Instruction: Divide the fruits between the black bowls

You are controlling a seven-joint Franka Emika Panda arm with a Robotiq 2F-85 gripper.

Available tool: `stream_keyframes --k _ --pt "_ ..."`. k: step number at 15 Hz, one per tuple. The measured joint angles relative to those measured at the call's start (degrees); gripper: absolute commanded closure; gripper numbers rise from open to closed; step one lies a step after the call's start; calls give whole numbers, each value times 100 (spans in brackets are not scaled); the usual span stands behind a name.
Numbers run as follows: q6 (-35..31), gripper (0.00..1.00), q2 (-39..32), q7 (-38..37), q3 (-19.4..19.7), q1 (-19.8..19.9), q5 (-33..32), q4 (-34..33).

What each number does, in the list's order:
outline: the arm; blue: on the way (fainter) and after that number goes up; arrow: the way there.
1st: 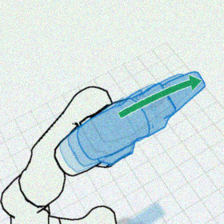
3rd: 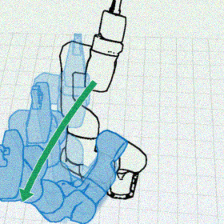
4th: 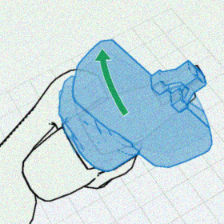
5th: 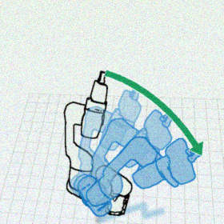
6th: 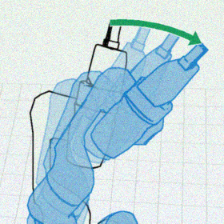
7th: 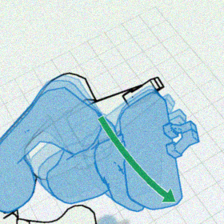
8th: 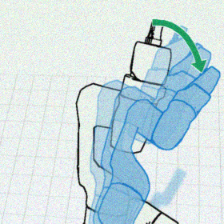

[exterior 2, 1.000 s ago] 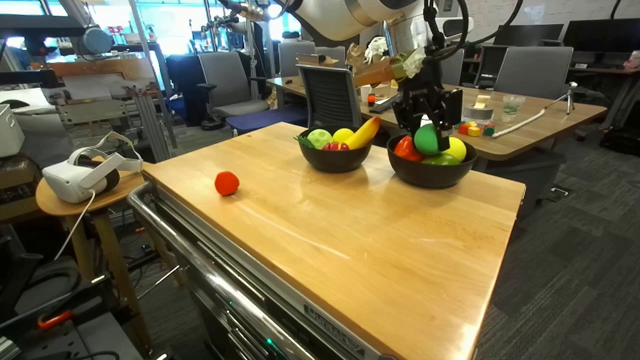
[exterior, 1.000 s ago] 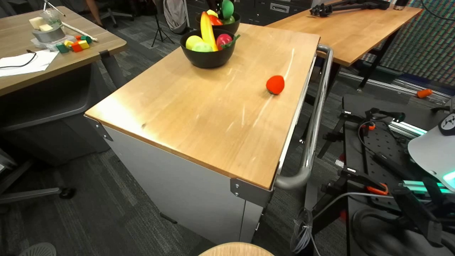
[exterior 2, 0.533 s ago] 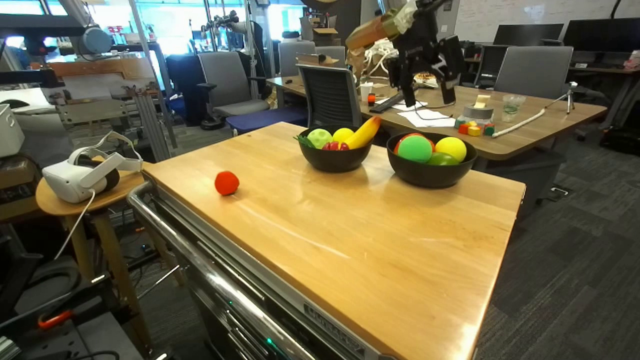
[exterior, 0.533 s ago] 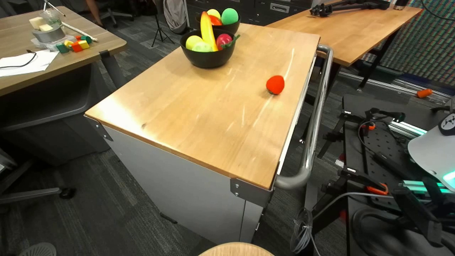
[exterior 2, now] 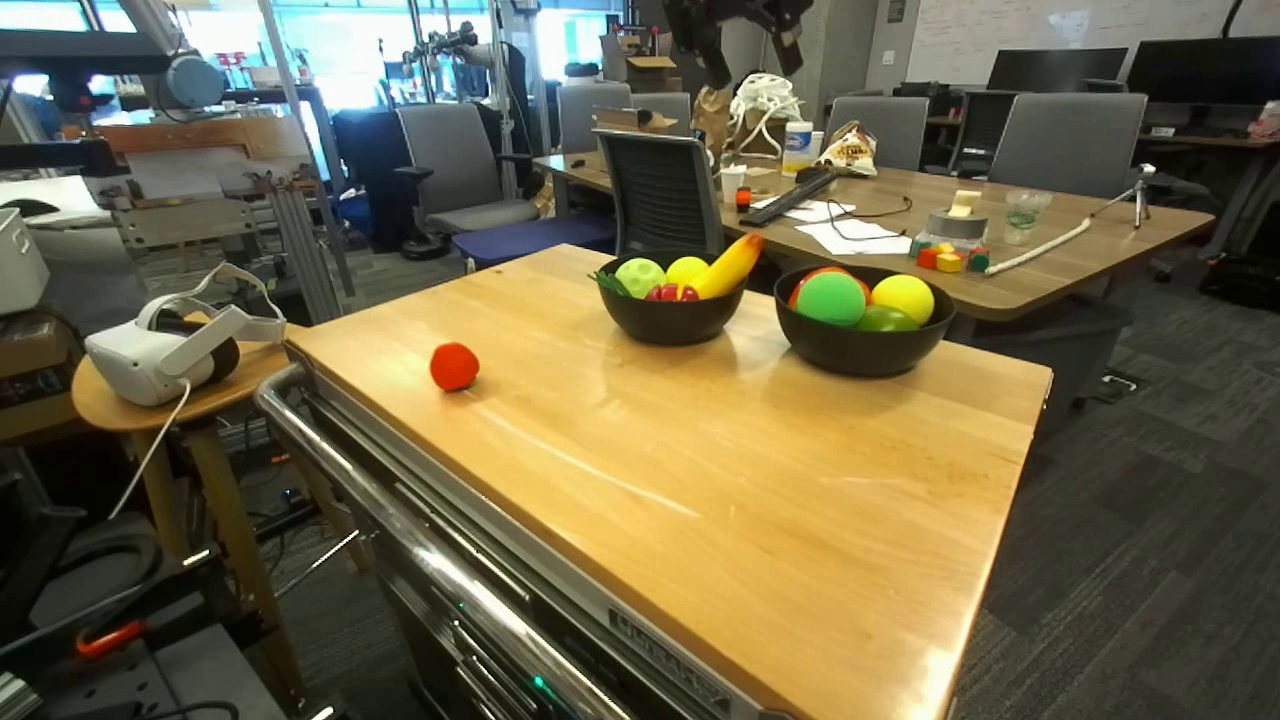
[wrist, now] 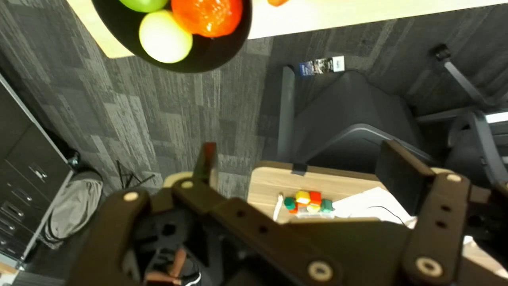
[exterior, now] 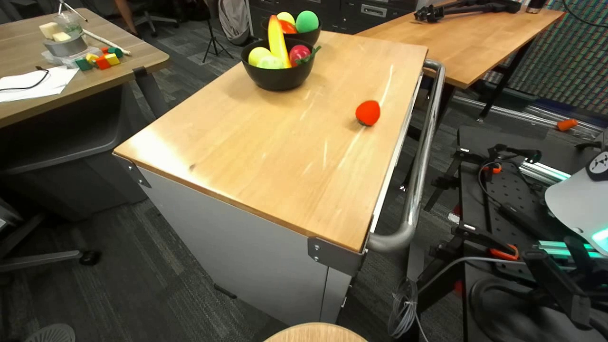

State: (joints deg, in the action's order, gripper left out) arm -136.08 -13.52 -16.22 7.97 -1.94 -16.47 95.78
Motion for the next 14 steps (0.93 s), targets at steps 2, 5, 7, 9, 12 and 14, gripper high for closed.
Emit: stream_keyframes --k 2,5,7,9,12,14 --pt "-450 0 433 -196 -85 -89 -260 611" --pt "-984 0 1077 -1022 -163 -161 -968 1546" --pt "-1186 0 1540 -1740 -240 -154 -1533 2190" --pt "-1255 0 2039 -2340 -389 -97 -1980 2847" --pt "-1270 0 2827 -2584 -681 41 -2139 3853" --pt "-1270 0 3129 -2586 -727 50 -2139 4183"
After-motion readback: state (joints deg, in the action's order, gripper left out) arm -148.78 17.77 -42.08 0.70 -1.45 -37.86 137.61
